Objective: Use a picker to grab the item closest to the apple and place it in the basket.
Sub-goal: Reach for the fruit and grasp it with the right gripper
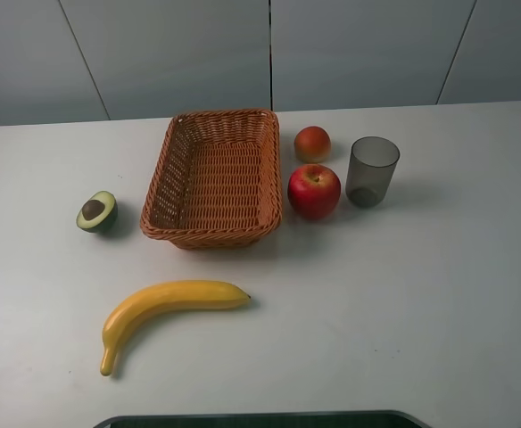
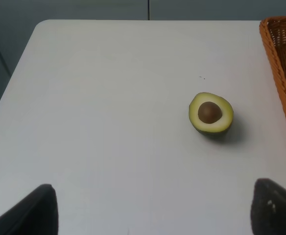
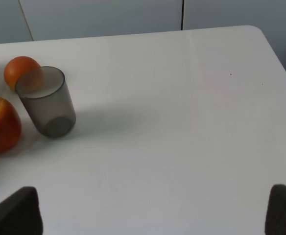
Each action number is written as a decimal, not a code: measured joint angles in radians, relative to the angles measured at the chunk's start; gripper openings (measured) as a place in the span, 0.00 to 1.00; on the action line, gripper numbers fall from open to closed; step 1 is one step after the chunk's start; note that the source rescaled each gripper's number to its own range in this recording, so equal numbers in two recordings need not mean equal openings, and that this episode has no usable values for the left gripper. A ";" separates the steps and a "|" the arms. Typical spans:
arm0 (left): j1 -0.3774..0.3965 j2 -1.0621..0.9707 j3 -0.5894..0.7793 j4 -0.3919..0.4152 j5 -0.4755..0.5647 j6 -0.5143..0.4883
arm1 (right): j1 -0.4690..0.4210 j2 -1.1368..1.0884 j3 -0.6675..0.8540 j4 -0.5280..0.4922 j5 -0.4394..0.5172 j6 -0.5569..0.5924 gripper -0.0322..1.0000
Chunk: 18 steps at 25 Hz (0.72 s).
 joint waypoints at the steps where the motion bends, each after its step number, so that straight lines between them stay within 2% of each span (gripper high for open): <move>1: 0.000 0.000 0.000 0.000 0.000 0.000 | 0.000 0.000 0.000 0.000 0.000 0.000 0.98; 8: 0.000 0.000 0.000 0.000 0.000 0.000 | 0.000 0.061 0.000 0.020 0.008 0.001 0.98; 11: 0.000 0.000 0.000 0.000 0.000 0.000 | 0.000 0.211 -0.032 0.048 0.043 0.001 0.98; 15: 0.000 0.000 0.000 0.000 0.000 0.000 | 0.000 0.451 -0.112 0.061 -0.005 -0.007 0.98; 18: 0.000 0.000 0.000 0.000 0.000 0.000 | 0.002 0.609 -0.161 0.062 -0.051 -0.082 0.98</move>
